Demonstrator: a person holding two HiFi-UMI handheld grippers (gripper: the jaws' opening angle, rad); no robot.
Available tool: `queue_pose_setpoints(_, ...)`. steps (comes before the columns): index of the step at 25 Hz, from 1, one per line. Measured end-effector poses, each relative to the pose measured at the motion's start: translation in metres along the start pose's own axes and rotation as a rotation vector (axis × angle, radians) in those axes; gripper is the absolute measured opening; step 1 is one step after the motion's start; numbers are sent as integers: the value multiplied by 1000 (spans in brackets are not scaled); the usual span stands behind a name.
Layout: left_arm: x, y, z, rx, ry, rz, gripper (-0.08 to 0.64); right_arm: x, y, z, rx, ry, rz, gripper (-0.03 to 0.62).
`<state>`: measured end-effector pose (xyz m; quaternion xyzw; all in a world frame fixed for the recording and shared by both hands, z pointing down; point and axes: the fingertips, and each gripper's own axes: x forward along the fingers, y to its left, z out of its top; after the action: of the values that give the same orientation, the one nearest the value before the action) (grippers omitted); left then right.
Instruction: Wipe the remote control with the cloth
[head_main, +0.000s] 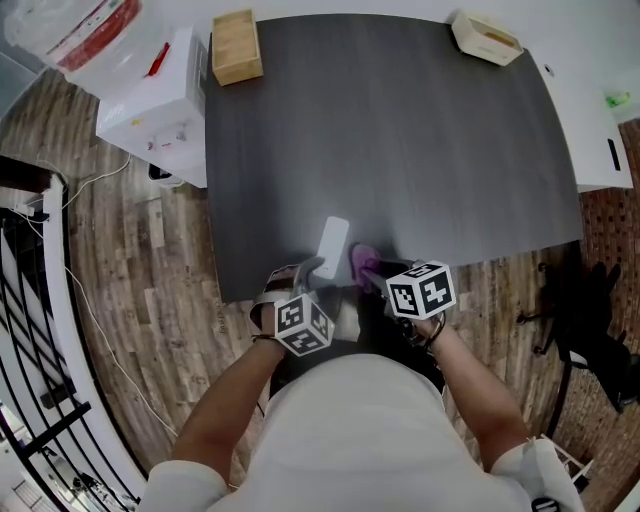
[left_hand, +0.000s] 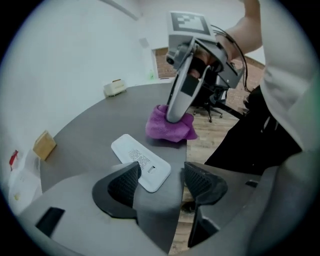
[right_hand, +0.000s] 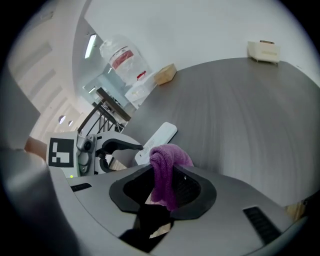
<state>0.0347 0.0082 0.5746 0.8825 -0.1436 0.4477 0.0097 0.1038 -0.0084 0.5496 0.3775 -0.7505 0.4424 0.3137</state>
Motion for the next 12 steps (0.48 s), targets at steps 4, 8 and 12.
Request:
queue_pose_setpoints(4, 4, 6, -5, -38, -37, -27, 280, 6, 5, -3, -13, 19, -14, 109)
queue_pose_setpoints(8, 6, 8, -10, -126, -73, -69, 302, 18, 13, -5, -12, 39, -15, 109)
queue_pose_setpoints(12, 7, 10, -14, -180, -77, -119, 308, 30, 23, 8, 80, -2, 44, 109)
